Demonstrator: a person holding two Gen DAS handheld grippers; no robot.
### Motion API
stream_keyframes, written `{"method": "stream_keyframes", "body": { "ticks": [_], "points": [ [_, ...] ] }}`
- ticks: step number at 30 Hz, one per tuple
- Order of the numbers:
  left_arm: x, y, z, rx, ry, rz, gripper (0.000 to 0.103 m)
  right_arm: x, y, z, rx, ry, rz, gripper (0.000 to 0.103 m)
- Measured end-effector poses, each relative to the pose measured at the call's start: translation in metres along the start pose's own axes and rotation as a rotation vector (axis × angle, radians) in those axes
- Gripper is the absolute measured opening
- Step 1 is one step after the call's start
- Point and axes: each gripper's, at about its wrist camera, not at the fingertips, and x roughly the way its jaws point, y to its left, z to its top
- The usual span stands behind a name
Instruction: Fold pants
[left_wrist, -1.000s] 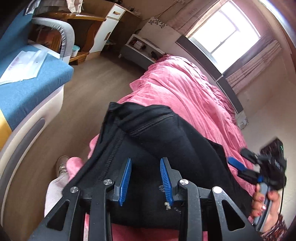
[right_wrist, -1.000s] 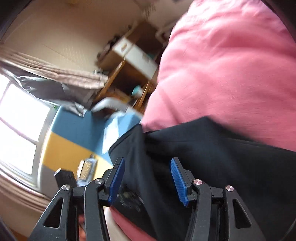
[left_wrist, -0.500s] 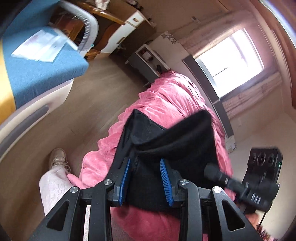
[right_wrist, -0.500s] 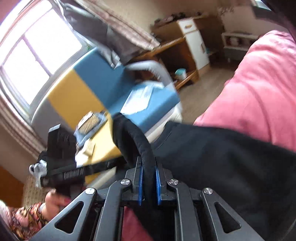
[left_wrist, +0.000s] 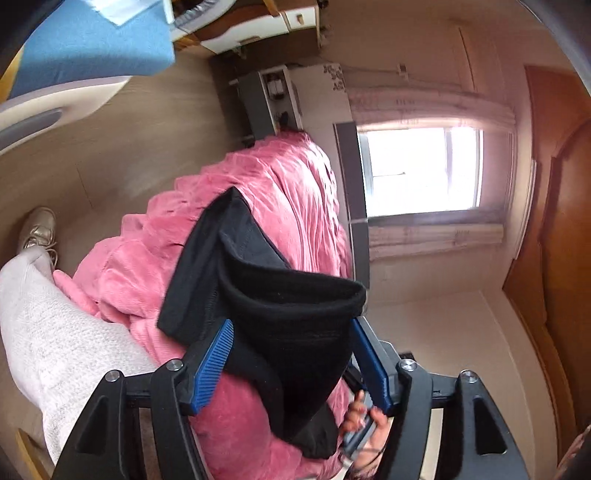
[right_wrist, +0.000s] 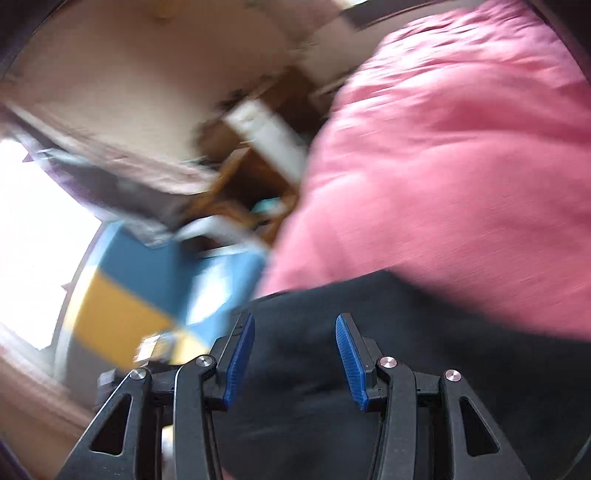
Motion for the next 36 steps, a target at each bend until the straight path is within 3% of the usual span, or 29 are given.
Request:
{"method": "stream_keyframes", "body": {
  "ticks": [4,6,8,10,11,12,13,14,16,19,21,23,25,26,27,28,31,32,33,34,36],
  "points": [
    [0.006,-0.02,0.006,0.037,0.035,-0.016,0.069,0.018,-0.014,0.019,-0.061,0.09,-0.132,0.048],
    [0.0,-0.028,0.012,0.045,0.016,-0.023,0.077,0.033,-0.014,0.025,-0.072,0.121,-0.15,0.044],
    [0.004,-0.032,0.017,0.063,0.045,0.026,0.078,0.05,-0.013,0.03,-0.101,0.165,-0.163,0.038],
    [0.017,-0.031,0.017,0.101,0.111,0.135,0.076,0.069,-0.01,0.033,-0.159,0.208,-0.208,0.024],
    [0.027,-0.032,0.016,0.132,0.144,0.183,0.064,0.075,-0.007,0.034,-0.201,0.22,-0.246,0.008],
    [0.037,-0.037,0.014,0.185,0.165,0.223,0.027,0.075,-0.006,0.033,-0.229,0.223,-0.274,0.007],
    [0.041,-0.042,0.013,0.219,0.168,0.239,0.011,0.072,-0.007,0.036,-0.232,0.209,-0.277,0.006],
    [0.044,-0.051,0.013,0.271,0.142,0.261,0.009,0.067,-0.01,0.042,-0.212,0.179,-0.276,0.005],
    [0.042,-0.067,0.016,0.329,0.089,0.226,0.011,0.049,-0.021,0.058,-0.13,0.072,-0.249,0.003],
    [0.047,-0.083,0.024,0.379,0.053,0.2,0.011,0.033,-0.033,0.073,-0.089,-0.041,-0.29,0.0],
    [0.056,-0.081,0.027,0.408,0.064,0.248,0.011,0.038,-0.043,0.078,-0.043,-0.023,-0.256,0.0],
    [0.058,-0.073,0.025,0.404,0.076,0.264,0.01,0.038,-0.039,0.073,-0.028,-0.001,-0.167,0.001],
    [0.048,-0.059,0.019,0.383,0.076,0.245,0.01,0.045,-0.026,0.063,-0.068,0.047,-0.126,0.008],
    [0.045,-0.056,0.018,0.377,0.074,0.246,0.01,0.051,-0.02,0.06,-0.096,0.082,-0.129,0.031],
    [0.039,-0.05,0.015,0.368,0.069,0.243,0.01,0.057,-0.015,0.057,-0.125,0.107,-0.141,0.064],
    [0.035,-0.047,0.013,0.358,0.065,0.238,0.01,0.063,-0.007,0.053,-0.171,0.127,-0.161,0.071],
    [0.026,-0.037,0.008,0.333,0.057,0.247,0.01,0.091,0.02,0.041,-0.335,0.204,-0.207,0.071],
    [0.025,-0.034,0.007,0.327,0.055,0.25,0.01,0.106,0.026,0.036,-0.385,0.254,-0.254,0.06],
    [0.024,-0.031,0.006,0.321,0.051,0.26,0.01,0.118,0.03,0.03,-0.437,0.292,-0.302,0.028],
    [0.024,-0.032,0.006,0.322,0.047,0.256,0.01,0.126,0.031,0.027,-0.47,0.309,-0.319,0.009],
    [0.02,-0.046,0.006,0.356,0.006,0.198,0.01,0.124,0.033,0.028,-0.474,0.275,-0.311,0.004]
  ]
}}
